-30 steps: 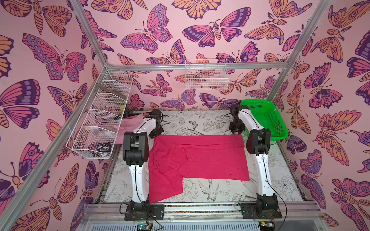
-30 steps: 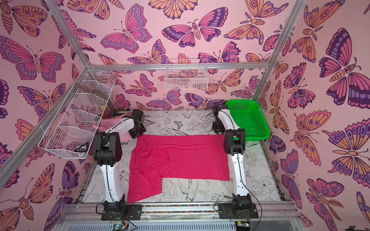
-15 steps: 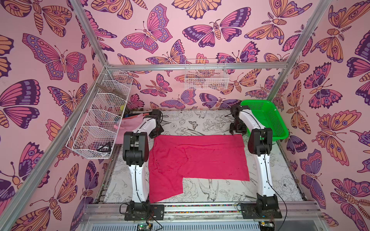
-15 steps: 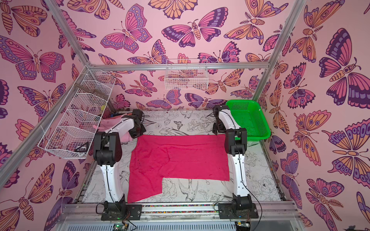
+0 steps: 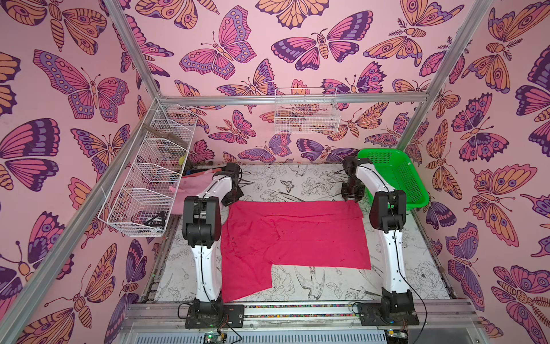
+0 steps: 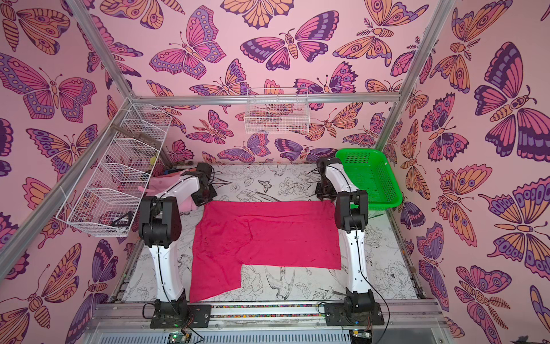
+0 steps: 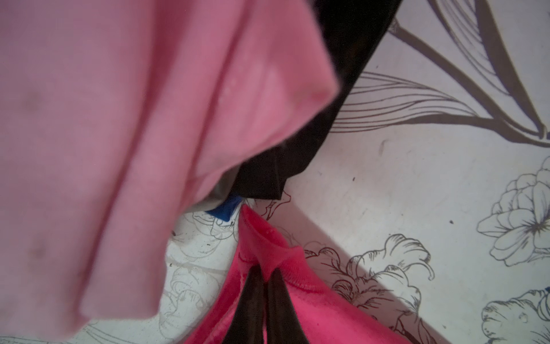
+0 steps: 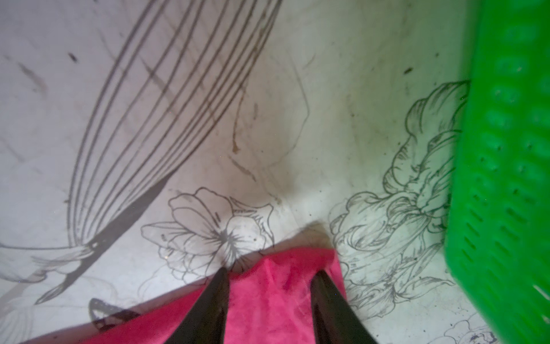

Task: Fold and stack t-shirts
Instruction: Move the T-shirt to the center of the board.

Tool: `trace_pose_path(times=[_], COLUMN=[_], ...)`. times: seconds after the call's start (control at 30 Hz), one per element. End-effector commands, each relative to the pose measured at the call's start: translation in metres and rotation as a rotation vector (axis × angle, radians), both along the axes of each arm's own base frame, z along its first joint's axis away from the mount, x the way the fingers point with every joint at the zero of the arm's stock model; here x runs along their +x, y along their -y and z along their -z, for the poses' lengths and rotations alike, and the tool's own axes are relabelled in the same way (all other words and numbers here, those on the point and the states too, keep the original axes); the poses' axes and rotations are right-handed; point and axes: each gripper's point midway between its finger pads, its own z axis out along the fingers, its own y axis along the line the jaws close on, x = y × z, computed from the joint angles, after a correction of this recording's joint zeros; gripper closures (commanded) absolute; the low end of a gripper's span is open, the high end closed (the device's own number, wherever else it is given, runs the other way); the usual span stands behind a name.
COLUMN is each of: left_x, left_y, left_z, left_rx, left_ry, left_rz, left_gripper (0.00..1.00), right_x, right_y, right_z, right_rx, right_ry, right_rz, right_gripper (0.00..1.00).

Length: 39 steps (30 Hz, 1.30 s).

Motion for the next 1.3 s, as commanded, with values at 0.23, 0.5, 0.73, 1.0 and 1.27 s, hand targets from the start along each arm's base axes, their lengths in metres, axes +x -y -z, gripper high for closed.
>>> trace_pose_path(times=[0.23, 0.5, 0.73, 1.0, 1.27], left_x=[-0.006, -0.003, 0.006, 0.019, 0.025], left_y=[-0.009, -0.01, -0.009, -0.009, -0.008], left_z=[0.001, 0.002, -0.001, -0.011, -0.011], left_rx=[0.022, 0.02, 0.012, 0.005, -0.009], left_ry=[-0.017, -0.015, 0.002, 0.037, 0.046], left_rz=[-0.012, -0.015, -0.001, 0.002, 0.005], left_gripper=[0.94, 0.94, 1.0, 1.0, 1.0], right_x=[-0.025, -0.016, -0.002, 0.016, 0.037], right_y=[0.0, -0.001, -0.007, -0.016, -0.02], right_z=[0.03, 0.021, 0.012, -0.004, -0.015], right_rx=[-0.006, -0.005, 0.024, 0.067, 0.087], right_ry=[-0.128, -0.092, -0.049, 0.042, 0.128], right_rz=[0.012, 0.016, 0.019, -0.008, -0.032], right_gripper=[0.99, 1.0, 1.0, 1.0, 1.0])
